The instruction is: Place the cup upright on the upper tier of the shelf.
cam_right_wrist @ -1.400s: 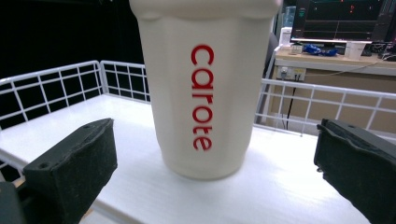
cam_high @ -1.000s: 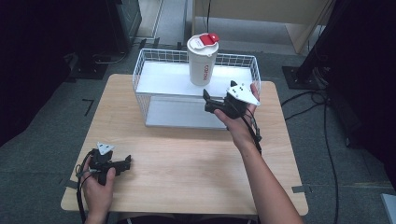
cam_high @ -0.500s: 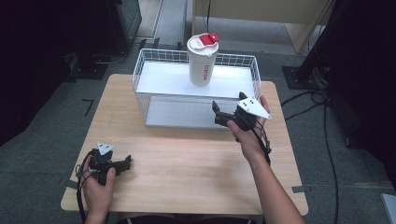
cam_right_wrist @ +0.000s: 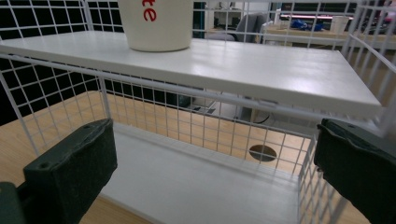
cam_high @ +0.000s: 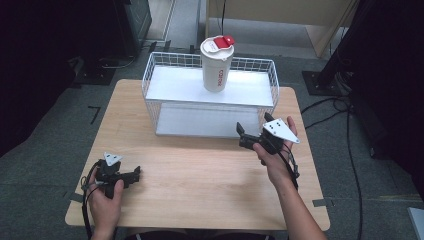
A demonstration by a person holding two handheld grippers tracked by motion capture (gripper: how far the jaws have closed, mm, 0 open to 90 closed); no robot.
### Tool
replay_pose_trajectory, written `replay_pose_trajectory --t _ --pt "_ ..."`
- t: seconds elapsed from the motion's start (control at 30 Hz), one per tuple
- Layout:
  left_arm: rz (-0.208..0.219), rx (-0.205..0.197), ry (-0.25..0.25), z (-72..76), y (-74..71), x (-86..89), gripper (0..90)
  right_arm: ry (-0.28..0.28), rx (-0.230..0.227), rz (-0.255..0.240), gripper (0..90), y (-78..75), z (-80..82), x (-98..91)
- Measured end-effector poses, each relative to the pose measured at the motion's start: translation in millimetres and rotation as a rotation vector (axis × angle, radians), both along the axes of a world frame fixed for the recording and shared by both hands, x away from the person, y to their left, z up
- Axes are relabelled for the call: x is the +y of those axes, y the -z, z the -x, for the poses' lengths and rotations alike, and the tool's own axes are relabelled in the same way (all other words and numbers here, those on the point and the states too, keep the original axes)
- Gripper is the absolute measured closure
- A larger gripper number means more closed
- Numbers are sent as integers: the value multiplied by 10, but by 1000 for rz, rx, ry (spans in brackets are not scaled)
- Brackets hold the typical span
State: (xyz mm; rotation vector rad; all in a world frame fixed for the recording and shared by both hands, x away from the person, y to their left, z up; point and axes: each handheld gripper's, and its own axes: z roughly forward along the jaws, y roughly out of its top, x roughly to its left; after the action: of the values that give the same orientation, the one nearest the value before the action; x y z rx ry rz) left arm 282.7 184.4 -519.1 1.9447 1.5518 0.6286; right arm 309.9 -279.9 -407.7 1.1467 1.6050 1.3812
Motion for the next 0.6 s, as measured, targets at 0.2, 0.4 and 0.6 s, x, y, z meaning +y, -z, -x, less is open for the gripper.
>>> replay_pose_trajectory --t 0.2,0.4,0.6 --pt "-1 2 2 1 -2 2 0 20 20 -2 0 122 103 -148" --pt "-2 2 2 1 -2 2 0 52 40 -2 0 268 209 -329" --pt "0 2 1 1 -2 1 0 75 57 3 0 373 293 -477"
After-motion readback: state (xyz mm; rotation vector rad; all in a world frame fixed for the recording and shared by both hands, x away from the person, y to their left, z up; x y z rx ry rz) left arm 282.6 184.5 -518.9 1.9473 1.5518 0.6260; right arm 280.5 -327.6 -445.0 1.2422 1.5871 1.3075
